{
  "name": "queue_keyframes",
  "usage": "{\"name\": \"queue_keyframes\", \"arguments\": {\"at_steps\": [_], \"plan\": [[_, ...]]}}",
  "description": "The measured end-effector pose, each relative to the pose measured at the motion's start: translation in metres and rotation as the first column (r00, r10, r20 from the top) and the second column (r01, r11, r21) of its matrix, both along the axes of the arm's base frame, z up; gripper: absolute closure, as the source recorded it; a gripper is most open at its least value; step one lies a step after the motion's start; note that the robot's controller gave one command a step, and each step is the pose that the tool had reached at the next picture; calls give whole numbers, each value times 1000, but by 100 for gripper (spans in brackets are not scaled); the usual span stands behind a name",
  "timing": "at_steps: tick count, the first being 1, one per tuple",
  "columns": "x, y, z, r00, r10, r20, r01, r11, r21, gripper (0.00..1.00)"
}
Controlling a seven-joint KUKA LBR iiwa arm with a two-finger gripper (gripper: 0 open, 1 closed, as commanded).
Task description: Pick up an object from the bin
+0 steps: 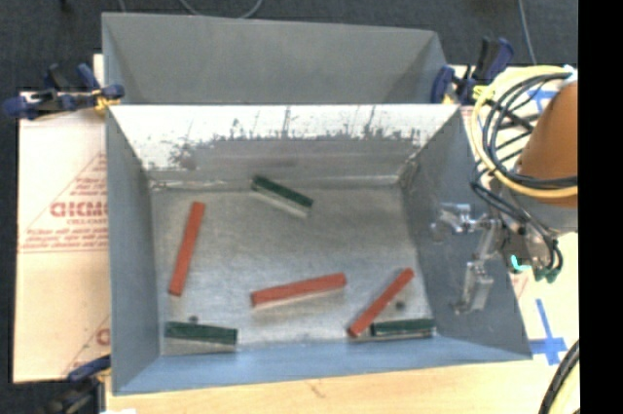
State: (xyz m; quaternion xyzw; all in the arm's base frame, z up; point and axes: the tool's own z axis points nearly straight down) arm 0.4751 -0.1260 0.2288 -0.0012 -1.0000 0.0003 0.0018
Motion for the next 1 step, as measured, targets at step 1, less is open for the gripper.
{"name": "queue_keyframes", "arguments": {"at_steps": [1], "plan": [[20,14,-158,862,506,5,-506,863,-3,0]]}}
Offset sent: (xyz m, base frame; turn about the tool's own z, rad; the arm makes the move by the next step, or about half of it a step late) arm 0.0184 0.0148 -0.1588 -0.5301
